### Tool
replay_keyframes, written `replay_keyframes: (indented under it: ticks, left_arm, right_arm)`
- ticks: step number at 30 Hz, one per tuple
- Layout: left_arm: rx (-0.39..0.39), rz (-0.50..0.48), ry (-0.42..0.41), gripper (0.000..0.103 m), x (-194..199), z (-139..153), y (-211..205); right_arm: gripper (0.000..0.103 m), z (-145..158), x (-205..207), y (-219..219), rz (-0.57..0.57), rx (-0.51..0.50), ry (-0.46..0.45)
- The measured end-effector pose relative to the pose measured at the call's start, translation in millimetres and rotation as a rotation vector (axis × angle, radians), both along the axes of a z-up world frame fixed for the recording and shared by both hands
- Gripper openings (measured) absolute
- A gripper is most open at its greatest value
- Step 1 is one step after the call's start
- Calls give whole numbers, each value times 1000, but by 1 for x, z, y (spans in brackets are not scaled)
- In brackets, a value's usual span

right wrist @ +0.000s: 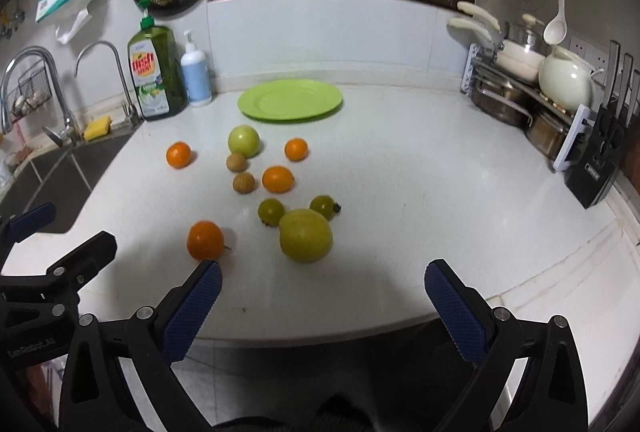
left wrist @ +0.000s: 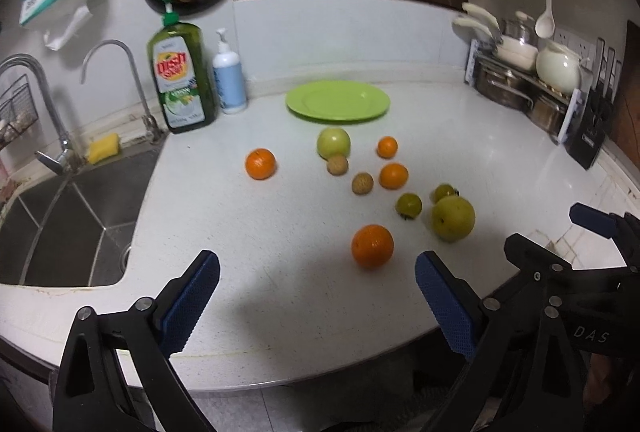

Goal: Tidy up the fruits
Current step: 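Grasp the large yellow-green fruit with the right gripper while the left gripper grasps an orange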

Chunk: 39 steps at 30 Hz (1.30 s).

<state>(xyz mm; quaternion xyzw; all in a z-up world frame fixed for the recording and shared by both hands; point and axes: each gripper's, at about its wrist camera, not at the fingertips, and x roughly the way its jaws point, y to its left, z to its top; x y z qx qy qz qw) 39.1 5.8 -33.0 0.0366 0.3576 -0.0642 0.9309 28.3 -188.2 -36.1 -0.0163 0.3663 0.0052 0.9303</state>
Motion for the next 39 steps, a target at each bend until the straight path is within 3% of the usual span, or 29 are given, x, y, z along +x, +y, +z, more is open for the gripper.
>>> replay_keyframes:
  ticks: [6,12,16,22,30,33,39]
  left_arm:
    - [29,-40,54,89,24,-19,-19]
    - [33,-98,98,77,39,-37,-36]
    - [-2,-109,142,70,52,-48,-39]
    - [18,-117,166,61,68,-57,-48]
    - [-5,-97,241,40,84,-68,-52]
    - [-6,-79,247,40,85,-69,-53]
    - [-7,-55,251,39,85,-68,-56]
  right_arm:
    - [100,-17,28,-3,69,-25,61]
    - [90,-43,52,-8,156,-14,144]
    - [84,-53,68,-9,205,6,182]
    - [74,-61,85,-10,267,28,221]
    - [63,-69,105,-8,350,53,256]
    - [52,-71,110,-7,397,59,265]
    - [51,-72,115,-9,444,70,276]
